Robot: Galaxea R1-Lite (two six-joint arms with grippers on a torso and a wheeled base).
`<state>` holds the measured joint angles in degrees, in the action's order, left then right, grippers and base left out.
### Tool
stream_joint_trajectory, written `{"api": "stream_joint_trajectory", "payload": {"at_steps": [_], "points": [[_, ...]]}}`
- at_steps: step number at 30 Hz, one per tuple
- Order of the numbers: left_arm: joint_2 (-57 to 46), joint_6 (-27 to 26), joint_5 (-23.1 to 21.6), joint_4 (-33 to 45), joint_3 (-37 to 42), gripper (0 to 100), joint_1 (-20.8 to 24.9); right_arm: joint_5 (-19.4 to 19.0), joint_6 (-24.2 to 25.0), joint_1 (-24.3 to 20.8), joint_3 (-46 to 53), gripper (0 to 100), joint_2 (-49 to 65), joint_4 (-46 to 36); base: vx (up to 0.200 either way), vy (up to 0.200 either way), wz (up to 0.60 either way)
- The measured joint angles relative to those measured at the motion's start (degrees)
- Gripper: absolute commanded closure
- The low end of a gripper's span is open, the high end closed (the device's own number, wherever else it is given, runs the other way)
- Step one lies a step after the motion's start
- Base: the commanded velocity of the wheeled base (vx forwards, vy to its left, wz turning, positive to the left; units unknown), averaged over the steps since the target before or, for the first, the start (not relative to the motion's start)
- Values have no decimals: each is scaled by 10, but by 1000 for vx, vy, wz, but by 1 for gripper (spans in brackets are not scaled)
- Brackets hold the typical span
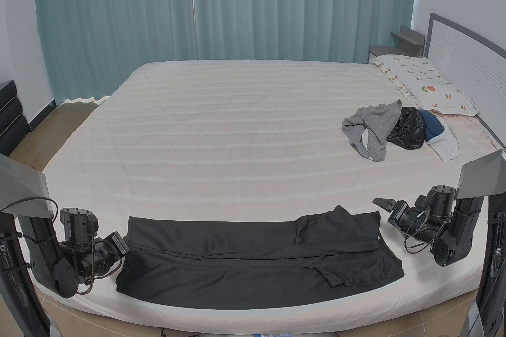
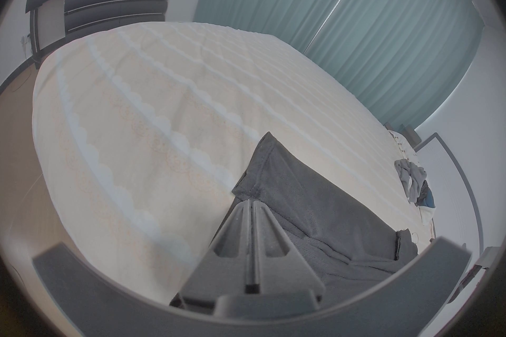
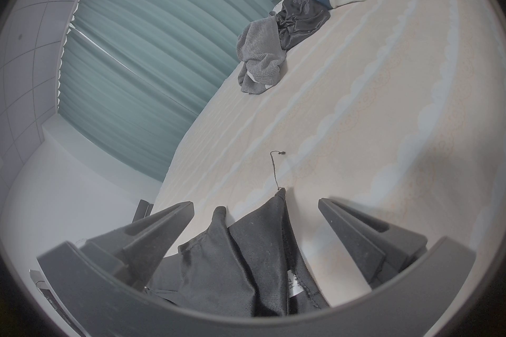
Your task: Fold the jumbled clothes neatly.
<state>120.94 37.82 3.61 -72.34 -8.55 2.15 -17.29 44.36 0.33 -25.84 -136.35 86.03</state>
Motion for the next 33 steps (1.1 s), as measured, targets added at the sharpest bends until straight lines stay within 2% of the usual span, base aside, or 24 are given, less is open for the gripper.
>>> {"api": "stream_joint_trajectory", "payload": {"at_steps": [8,13,23,24,33], "points": [[3,7,-15,-2,-9,0,-1,0,-1,0,0,0,0,0,0,0,0],[16,42,-62,-3,-29,0,0,1,0,-1,0,0,0,0,0,0,0],[54,59,-67,-5,-77,0,-13,1,-1,-5,0,0,-1,0,0,0,0],[57,59,-67,-5,-79,100,-16,1,-1,-5,0,0,-1,0,0,0,0],[67,57,-66,-5,-79,100,-32,1,-1,-5,0,0,-1,0,0,0,0]]}}
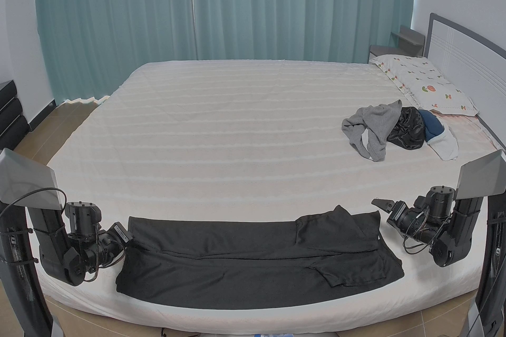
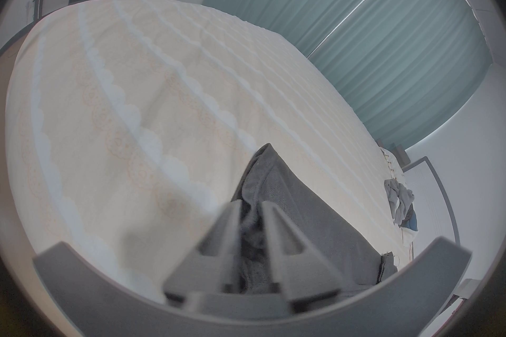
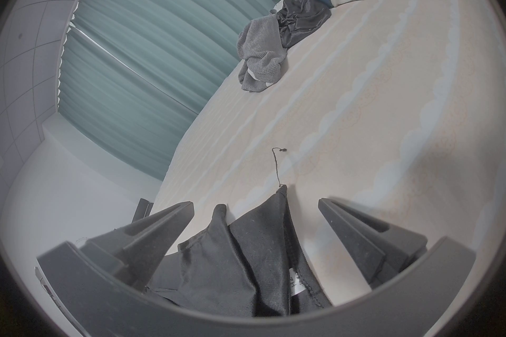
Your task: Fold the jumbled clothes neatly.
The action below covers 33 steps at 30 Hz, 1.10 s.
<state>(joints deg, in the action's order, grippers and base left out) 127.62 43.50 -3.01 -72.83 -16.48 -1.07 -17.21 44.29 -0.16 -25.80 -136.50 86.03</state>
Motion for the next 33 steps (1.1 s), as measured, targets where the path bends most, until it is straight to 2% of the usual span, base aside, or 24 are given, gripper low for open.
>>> {"api": "stream_joint_trajectory", "payload": {"at_steps": [11,23,24,33], "points": [[-22,-26,8,0,32,100,-1,0,0,2,0,0,0,0,0,0,0],[-17,-32,12,0,31,100,0,0,0,2,0,0,0,0,0,0,0],[-14,-35,12,0,31,0,0,0,0,2,0,0,0,0,0,0,0],[-8,-40,11,-19,28,0,0,0,-1,1,0,0,0,0,0,0,0]]}}
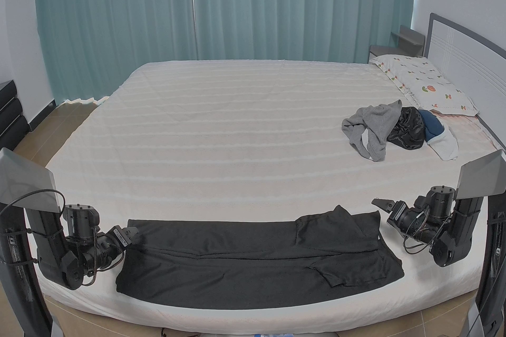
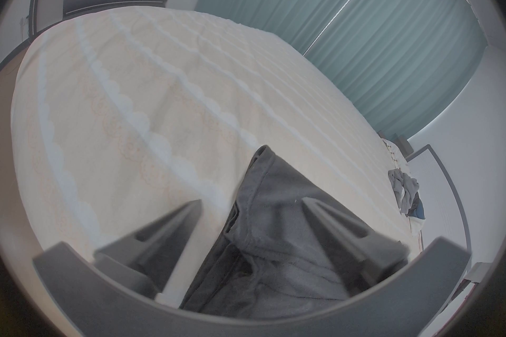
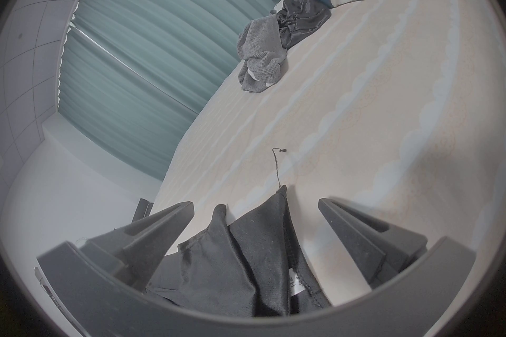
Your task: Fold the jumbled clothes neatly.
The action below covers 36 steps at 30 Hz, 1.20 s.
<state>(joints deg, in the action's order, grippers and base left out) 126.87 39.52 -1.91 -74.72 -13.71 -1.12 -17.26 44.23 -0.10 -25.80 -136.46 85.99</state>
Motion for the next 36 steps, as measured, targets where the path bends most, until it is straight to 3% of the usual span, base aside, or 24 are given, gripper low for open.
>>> {"api": "stream_joint_trajectory", "payload": {"at_steps": [17,18,36], "points": [[43,5,-8,-4,-115,0,4,1,-1,-3,0,0,-2,0,0,0,0],[48,6,-8,-4,-121,100,5,0,-1,-4,0,0,-2,0,0,0,0],[73,8,-2,-8,-138,100,-20,0,-1,-5,-1,0,-3,0,0,0,0]]}}
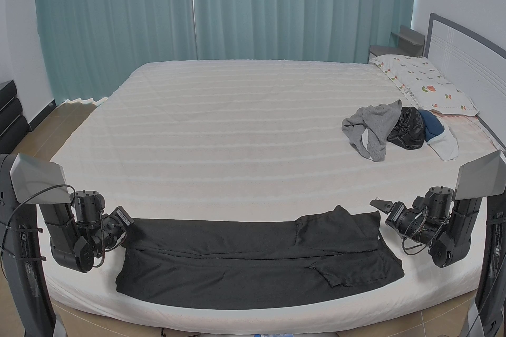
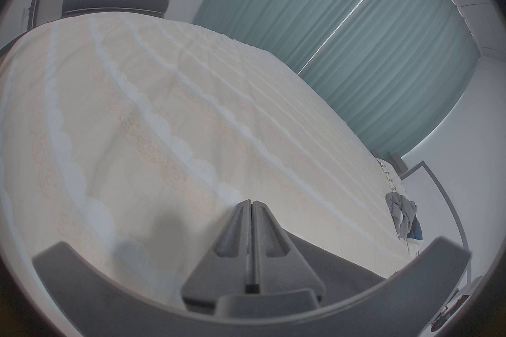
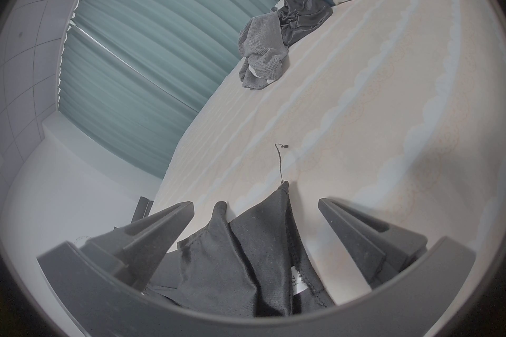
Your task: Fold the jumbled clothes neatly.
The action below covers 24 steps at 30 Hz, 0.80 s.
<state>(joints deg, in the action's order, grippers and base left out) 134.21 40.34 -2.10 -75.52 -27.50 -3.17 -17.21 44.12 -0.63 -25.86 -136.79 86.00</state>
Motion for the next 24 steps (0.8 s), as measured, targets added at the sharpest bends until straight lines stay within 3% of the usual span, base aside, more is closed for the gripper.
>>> {"api": "stream_joint_trajectory", "payload": {"at_steps": [11,12,24], "points": [[2,0,1,0,-4,100,-4,0,0,0,0,0,0,0,0,0,0],[3,0,1,0,-5,0,-4,0,0,0,0,0,0,0,0,0,0],[-10,-13,2,-2,19,0,-3,0,0,0,1,0,0,0,0,0,0]]}}
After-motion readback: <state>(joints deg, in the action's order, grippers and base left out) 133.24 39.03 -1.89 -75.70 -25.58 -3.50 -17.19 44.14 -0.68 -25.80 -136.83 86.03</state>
